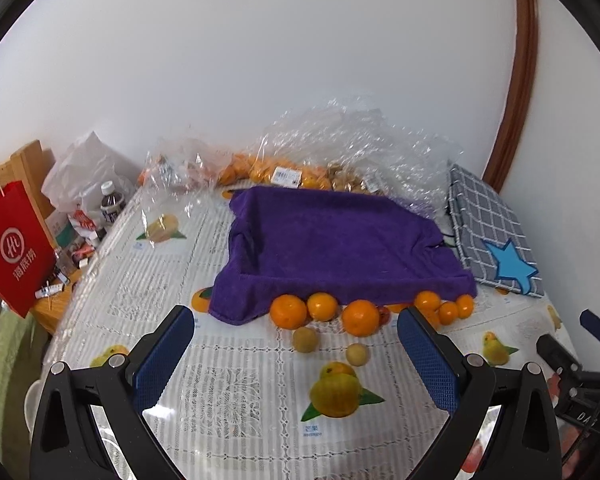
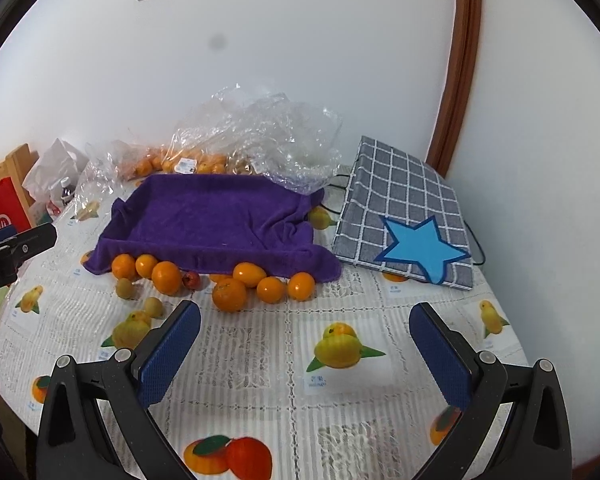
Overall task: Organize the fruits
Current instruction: 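Grasp a small brownish fruit with the left gripper while the right gripper grasps a tangerine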
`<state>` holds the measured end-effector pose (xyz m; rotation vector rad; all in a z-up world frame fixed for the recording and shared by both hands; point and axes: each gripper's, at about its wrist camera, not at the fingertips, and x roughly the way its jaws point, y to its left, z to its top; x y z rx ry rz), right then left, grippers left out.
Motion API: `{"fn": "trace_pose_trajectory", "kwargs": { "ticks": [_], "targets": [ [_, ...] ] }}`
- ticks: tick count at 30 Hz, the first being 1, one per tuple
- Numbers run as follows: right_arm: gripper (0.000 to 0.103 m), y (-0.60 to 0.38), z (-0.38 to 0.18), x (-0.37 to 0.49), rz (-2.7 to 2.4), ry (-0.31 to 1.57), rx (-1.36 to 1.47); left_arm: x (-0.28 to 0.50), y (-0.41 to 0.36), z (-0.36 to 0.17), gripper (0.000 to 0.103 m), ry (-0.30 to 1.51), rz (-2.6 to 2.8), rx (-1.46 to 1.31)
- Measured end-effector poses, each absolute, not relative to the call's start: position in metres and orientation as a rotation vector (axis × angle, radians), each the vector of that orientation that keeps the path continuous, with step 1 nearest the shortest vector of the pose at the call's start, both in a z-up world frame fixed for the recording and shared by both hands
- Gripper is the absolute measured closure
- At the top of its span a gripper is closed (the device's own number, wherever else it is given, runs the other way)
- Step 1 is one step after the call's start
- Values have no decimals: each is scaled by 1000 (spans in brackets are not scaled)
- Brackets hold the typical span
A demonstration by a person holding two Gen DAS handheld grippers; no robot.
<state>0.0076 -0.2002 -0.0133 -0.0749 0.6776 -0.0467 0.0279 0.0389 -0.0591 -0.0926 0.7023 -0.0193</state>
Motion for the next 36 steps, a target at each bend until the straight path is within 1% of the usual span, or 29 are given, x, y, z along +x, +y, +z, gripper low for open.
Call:
{"fn": "trace_pose_trajectory", "kwargs": {
  "ticks": [3,6,8,10,11,12,13,15,16,18,22,24,26,32,36],
  "targets": [
    [0,-200,-34,18,-26,709,-112,38,41,-75,2,733,-17,-95],
    [1,-202,-53,28,-28,712,-129,48,42,-89,6,761,-10,-88],
    [1,-204,-63,34,-33,720,-127,53,44,-97,8,775,-8,-87],
    [6,-208,-71,43,-14,747,-101,58,48,-105,14,793,-2,-88],
    [13,-211,-75,47,-1,772,-86,60,51,-109,16,801,2,-90],
    [18,-214,-79,52,7,798,-67,63,54,-113,21,811,7,-90],
    [19,-216,-83,56,8,813,-53,65,58,-118,29,824,4,-97],
    [23,-219,-91,64,0,825,-57,69,65,-127,37,856,-10,-121],
    [24,-221,-95,67,1,836,-62,71,69,-131,39,865,-16,-135],
    [30,-224,-102,72,9,855,-53,72,76,-137,39,863,-22,-155],
    [37,-229,-111,82,8,854,-52,74,82,-145,39,871,-18,-144],
    [48,-230,-116,89,8,864,-56,75,84,-150,39,892,-25,-147],
    [52,-231,-121,98,7,861,-62,73,87,-154,39,891,-45,-164],
    [52,-235,-130,116,59,874,-4,66,86,-163,39,877,-49,-149],
    [52,-233,-138,126,35,893,-42,67,81,-166,39,887,-58,-130]
  ]
}}
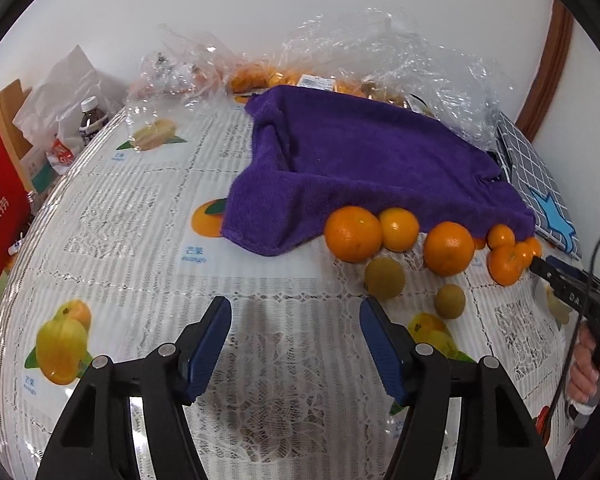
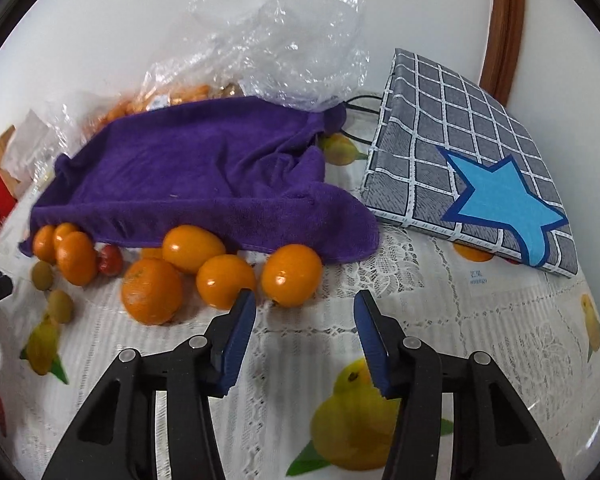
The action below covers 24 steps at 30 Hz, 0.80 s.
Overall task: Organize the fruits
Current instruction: 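Grasp a small brownish fruit with the left gripper while the right gripper grasps a tangerine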
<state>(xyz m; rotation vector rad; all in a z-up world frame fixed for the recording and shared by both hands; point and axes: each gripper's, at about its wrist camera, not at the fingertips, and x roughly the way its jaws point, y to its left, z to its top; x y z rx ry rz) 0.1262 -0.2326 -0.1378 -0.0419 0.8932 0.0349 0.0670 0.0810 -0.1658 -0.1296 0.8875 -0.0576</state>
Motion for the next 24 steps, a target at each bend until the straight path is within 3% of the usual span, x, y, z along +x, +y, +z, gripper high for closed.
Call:
{"fn": "trace_pose_trajectory", "kwargs": {
  "ticks": [10,13,16,20,22,24],
  "targets": [
    [52,-232,-146,145,53,901,-49,77,62,-170,39,893,-104,-141],
    [65,-232,-147,146,78,893,-15,81,59,-172,39,893,-123,-168],
    [65,-232,-148,143,88,878,-12,86,55,-174,39,879,-147,-191],
    [65,-236,-144,136,105,849,29,94,48,-179,53,875,-156,-212],
    [65,-239,-144,132,106,844,38,95,44,-180,68,853,-143,-196],
    [65,-240,-145,126,112,846,27,95,39,-182,76,846,-154,-178]
  ]
}}
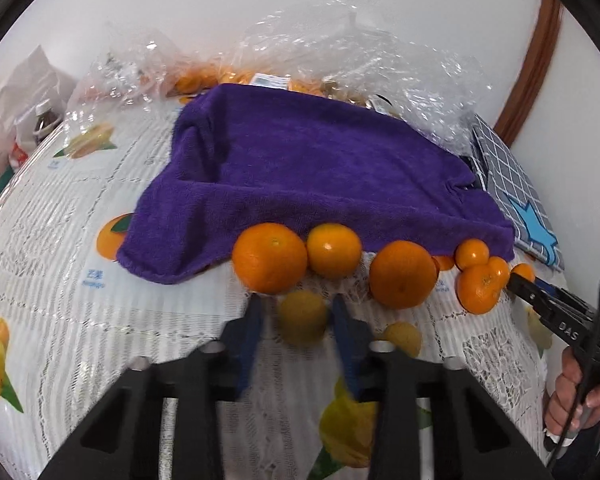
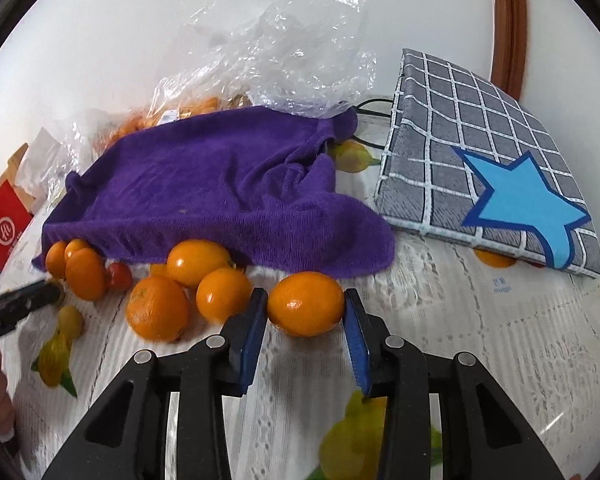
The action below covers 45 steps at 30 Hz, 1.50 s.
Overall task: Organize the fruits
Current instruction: 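Grasp a small brownish fruit with the left gripper while the right gripper grasps a tangerine, then lift both held fruits up and carry them over the purple towel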
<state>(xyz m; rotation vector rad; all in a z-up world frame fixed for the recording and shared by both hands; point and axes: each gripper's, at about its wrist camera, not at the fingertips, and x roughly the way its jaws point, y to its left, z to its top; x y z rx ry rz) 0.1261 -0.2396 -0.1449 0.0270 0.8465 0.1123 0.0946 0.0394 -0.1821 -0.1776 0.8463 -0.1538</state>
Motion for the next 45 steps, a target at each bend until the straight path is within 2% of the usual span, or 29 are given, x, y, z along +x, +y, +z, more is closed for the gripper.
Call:
{"fn": "trace_pose_trajectory", "kwargs": {
  "ticks": [11,19,22,26,36,45],
  "targets": [
    [65,-239,-142,105,168,810,53,76,69,-181,76,729,-226,-371],
    [65,-237,-139,94,153,789,53,70,68,-175,76,668,-243,-360],
    [65,-235,-135,93,150,794,47,74,74,-169,76,718,-313,-425],
    [65,-231,-114,96,164,760,57,76,74,-138,76,629,-236,-266],
    [65,-211,-62,158,106,661,45,133,83,-76,76,516,-165,-254],
    [65,-196,-47,211,124,628,77,196,85,-100,76,505,-156,-311]
  ]
}}
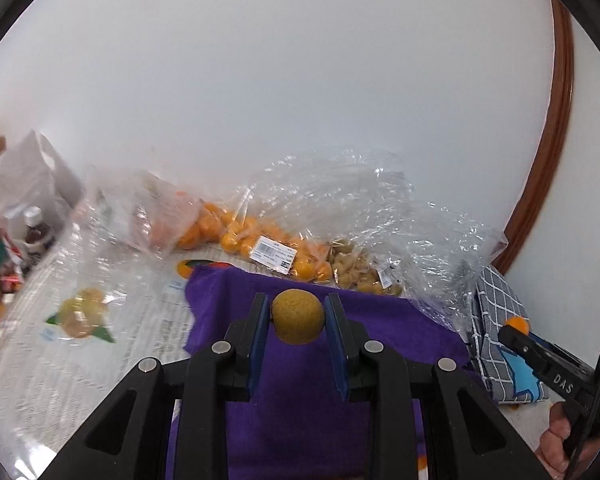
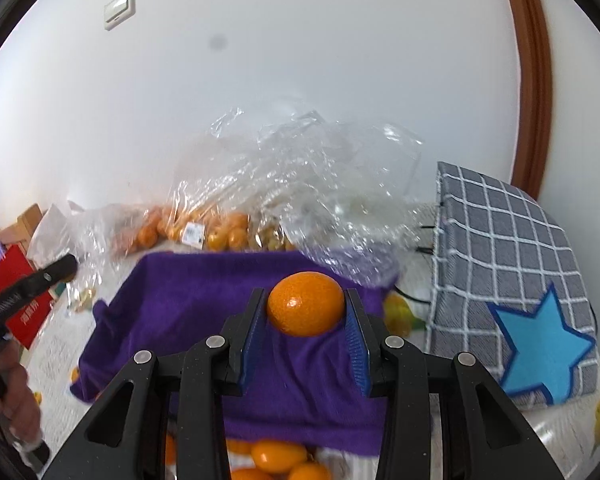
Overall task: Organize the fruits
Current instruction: 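Lift both held fruits up and carry them over the purple towel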
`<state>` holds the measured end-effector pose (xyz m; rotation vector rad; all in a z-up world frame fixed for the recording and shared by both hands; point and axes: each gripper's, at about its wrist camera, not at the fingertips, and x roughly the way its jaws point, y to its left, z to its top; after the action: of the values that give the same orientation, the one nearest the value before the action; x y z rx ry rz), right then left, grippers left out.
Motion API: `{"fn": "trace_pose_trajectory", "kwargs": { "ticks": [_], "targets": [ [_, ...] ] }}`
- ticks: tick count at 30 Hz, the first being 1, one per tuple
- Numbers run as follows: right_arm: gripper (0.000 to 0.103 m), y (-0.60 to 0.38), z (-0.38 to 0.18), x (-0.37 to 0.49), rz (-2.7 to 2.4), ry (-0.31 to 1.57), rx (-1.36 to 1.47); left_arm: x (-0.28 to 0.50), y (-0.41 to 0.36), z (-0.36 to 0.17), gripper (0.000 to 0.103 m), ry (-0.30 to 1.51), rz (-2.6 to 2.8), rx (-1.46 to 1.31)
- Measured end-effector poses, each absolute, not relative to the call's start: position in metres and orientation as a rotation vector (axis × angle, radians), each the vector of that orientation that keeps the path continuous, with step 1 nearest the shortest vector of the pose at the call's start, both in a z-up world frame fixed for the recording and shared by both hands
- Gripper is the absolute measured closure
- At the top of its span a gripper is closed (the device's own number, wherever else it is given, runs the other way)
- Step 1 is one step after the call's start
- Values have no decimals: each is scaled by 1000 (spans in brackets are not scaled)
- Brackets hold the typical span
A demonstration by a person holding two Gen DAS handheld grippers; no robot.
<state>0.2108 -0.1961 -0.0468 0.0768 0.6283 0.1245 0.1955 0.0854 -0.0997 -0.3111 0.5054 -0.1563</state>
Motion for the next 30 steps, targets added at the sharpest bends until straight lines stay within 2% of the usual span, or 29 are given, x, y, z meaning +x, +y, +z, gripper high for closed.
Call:
{"fn": "trace_pose_trajectory", "kwargs": {
  "ticks": [12,30],
  "targets": [
    [65,-192,-94,235,135,706,40,216,85,-155,76,629,-144,-305],
    [65,-201,-130,249,106,833,45,230,84,-171,76,743,-140,-327]
  ]
}}
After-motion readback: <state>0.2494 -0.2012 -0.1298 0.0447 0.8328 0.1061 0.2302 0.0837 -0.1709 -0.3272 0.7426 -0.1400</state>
